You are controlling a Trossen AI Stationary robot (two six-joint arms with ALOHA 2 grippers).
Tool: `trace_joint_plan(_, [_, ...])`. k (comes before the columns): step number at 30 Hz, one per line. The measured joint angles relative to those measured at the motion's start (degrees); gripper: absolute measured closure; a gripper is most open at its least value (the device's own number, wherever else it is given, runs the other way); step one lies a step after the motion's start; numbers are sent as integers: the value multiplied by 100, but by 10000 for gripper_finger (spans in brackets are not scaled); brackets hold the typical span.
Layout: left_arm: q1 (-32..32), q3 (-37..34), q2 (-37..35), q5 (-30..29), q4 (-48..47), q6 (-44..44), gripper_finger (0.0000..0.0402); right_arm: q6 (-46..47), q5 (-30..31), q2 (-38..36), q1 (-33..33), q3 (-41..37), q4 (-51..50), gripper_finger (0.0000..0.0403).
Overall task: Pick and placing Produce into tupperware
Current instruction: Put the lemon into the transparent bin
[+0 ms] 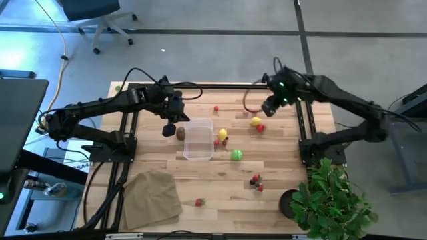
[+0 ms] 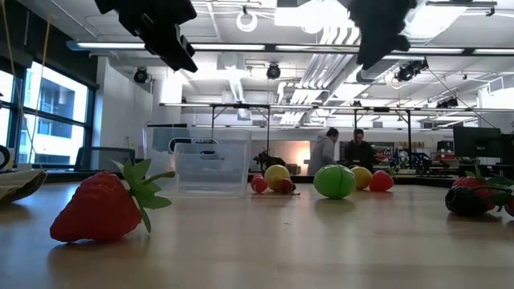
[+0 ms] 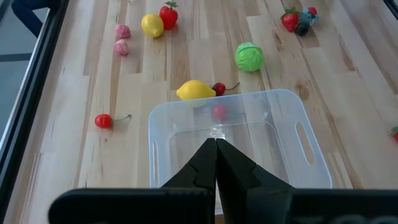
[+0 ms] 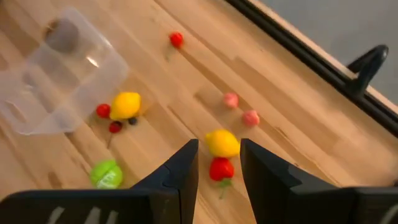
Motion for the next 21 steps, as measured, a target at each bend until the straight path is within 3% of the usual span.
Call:
trace_joint_plan(6, [0,0,2,-1,1,0,401,20,-37,1120,-40,907,-446,293])
trace_joint_plan(10, [0,0,2,-1,1,0,401,571,35,1703,-40,1225,-602,292])
trace_joint_plan(21, [0,0,2,-1,2,0,401,2734,314,2765,-27,983,-758,292])
